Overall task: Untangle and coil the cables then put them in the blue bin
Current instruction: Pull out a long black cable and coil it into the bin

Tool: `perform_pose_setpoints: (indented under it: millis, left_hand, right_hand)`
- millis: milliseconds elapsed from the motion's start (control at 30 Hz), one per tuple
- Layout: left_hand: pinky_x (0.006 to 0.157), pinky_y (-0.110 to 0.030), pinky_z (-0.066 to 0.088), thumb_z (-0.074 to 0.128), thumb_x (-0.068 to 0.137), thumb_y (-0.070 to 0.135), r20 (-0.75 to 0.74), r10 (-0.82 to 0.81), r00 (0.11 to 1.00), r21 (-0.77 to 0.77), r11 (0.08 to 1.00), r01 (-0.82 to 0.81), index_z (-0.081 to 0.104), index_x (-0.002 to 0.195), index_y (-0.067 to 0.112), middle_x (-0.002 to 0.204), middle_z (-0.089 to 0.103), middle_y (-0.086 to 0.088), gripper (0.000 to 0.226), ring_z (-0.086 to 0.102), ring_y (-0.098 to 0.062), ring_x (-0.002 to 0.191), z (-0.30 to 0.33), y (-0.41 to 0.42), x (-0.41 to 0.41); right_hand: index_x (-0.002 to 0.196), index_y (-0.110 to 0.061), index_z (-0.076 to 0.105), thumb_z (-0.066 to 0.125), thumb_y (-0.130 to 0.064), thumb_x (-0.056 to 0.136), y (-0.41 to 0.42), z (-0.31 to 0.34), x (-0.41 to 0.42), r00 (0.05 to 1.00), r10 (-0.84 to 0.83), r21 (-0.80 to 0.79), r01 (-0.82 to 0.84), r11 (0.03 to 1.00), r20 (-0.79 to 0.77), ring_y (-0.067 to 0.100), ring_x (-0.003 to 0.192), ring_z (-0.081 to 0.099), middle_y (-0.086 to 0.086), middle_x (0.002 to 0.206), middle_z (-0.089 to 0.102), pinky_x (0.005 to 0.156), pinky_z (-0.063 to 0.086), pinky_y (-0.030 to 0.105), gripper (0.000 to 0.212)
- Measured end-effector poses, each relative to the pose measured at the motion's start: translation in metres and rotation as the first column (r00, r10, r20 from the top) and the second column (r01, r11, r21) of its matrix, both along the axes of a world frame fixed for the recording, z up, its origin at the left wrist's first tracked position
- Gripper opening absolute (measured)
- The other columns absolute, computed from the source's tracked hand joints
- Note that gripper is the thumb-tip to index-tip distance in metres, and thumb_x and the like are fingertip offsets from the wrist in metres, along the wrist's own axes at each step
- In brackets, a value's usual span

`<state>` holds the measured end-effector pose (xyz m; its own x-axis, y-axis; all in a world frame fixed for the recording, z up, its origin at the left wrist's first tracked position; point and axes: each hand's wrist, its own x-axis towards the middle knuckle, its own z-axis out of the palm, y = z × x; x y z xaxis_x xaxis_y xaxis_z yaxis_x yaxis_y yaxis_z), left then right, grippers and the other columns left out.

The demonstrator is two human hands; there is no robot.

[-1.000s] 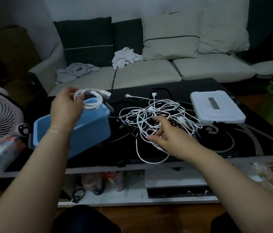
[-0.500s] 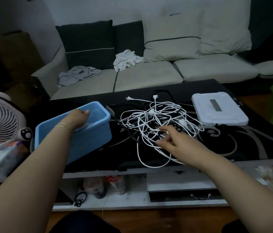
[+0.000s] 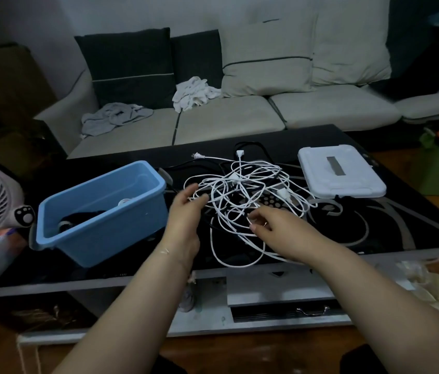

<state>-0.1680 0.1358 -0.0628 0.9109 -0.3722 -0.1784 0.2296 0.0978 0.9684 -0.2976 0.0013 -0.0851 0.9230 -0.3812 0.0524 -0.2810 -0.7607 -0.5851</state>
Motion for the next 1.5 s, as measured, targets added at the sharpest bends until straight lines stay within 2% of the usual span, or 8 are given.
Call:
perform_pose_setpoints:
  millis: [233, 567, 800, 900, 1167, 1333, 1400, 1500]
  left_hand:
    - [0.086, -0.034, 0.052, 0.061, 0.093, 0.012, -0.132, -0.107, 0.985, -0.023, 0.994, 0.105, 0.060, 0.124, 0.017, 0.102, 0.070, -0.001, 0.032, 0.063, -0.018, 0.090, -0.022, -0.005, 0.018]
    - [0.061, -0.029, 0.056, 0.052, 0.095, -0.004, -0.280, 0.031, 0.959, -0.254, 0.961, -0.105, 0.054, 0.087, 0.008, 0.071, 0.068, -0.007, 0.015, 0.067, -0.015, 0.062, -0.025, -0.019, 0.018]
    - [0.086, -0.031, 0.053, 0.044, 0.102, 0.010, 0.384, 0.064, 0.921, -0.179, 0.984, 0.006, 0.054, 0.109, 0.005, 0.098, 0.073, -0.002, 0.013, 0.068, -0.021, 0.098, -0.008, -0.019, 0.008]
    - [0.070, -0.028, 0.054, 0.042, 0.102, 0.016, 0.540, 0.139, 0.830, -0.227, 0.974, -0.015, 0.051, 0.112, 0.010, 0.090, 0.070, 0.004, 0.014, 0.064, -0.011, 0.079, 0.006, -0.010, 0.013]
    - [0.084, -0.015, 0.045, 0.045, 0.095, 0.029, 0.836, -0.164, 0.523, 0.133, 0.986, 0.097, 0.045, 0.109, 0.042, 0.086, 0.068, 0.017, 0.019, 0.063, 0.000, 0.090, 0.007, 0.002, 0.005]
    - [0.080, -0.022, 0.051, 0.058, 0.090, 0.023, 0.821, -0.398, 0.409, 0.372, 0.917, 0.146, 0.050, 0.099, 0.040, 0.093, 0.067, 0.019, 0.021, 0.064, 0.001, 0.090, 0.005, 0.009, -0.002]
    - [0.079, -0.027, 0.051, 0.065, 0.088, 0.023, 0.781, -0.530, 0.331, 0.505, 0.847, 0.164, 0.049, 0.093, 0.048, 0.095, 0.065, 0.024, 0.030, 0.062, 0.002, 0.090, 0.004, 0.010, -0.007]
    - [0.074, -0.019, 0.044, 0.069, 0.084, 0.022, 0.728, -0.651, 0.215, 0.646, 0.757, 0.104, 0.044, 0.086, 0.057, 0.092, 0.056, 0.030, 0.043, 0.058, 0.001, 0.090, 0.002, 0.014, -0.007]
  right_hand:
    - [0.128, -0.025, 0.052, 0.057, -0.029, 0.092, 0.005, -0.011, 0.003, 0.995, 0.092, 0.010, -0.092, 0.996, -0.043, 0.011, 0.114, 0.058, -0.007, 0.124, 0.062, 0.097, 0.046, 0.032, 0.037]
    - [0.145, -0.039, 0.021, 0.054, -0.052, 0.089, 0.021, -0.036, 0.013, 0.995, 0.104, -0.033, -0.104, 0.994, 0.000, 0.020, 0.125, 0.049, -0.002, 0.135, 0.054, 0.103, 0.038, 0.040, 0.066]
    - [0.148, -0.038, 0.013, 0.046, -0.083, 0.067, 0.013, -0.041, 0.028, 1.000, 0.008, 0.082, -0.006, 0.997, -0.027, 0.025, 0.140, 0.030, 0.002, 0.154, 0.029, 0.112, 0.028, 0.047, 0.099]
    - [0.145, -0.037, 0.020, 0.040, -0.090, 0.058, 0.003, -0.035, 0.035, 0.994, -0.104, 0.262, 0.092, 0.961, 0.034, 0.021, 0.131, 0.045, 0.001, 0.145, 0.044, 0.108, 0.035, 0.046, 0.104]
    - [0.103, -0.019, 0.061, 0.035, -0.051, 0.098, -0.013, -0.036, 0.049, 0.922, -0.344, 0.188, 0.312, 0.931, 0.178, 0.028, 0.093, 0.063, 0.005, 0.093, 0.069, 0.086, 0.048, 0.039, 0.041]
    - [0.102, -0.012, 0.066, 0.029, -0.070, 0.088, 0.001, -0.005, 0.051, 0.909, -0.367, 0.868, 0.010, 0.497, 0.200, 0.013, 0.066, 0.066, -0.003, 0.074, 0.073, 0.063, 0.050, 0.028, 0.071]
    - [0.106, -0.015, 0.067, 0.036, -0.083, 0.069, 0.002, 0.002, 0.047, 0.948, -0.245, 0.941, -0.120, 0.316, 0.203, 0.013, 0.072, 0.068, 0.002, 0.085, 0.072, 0.074, 0.054, 0.032, 0.083]
    - [0.104, -0.019, 0.069, 0.060, -0.076, 0.066, 0.004, 0.006, 0.037, 0.964, -0.071, 0.930, -0.226, 0.291, 0.256, 0.019, 0.087, 0.067, 0.006, 0.090, 0.070, 0.087, 0.053, 0.040, 0.068]
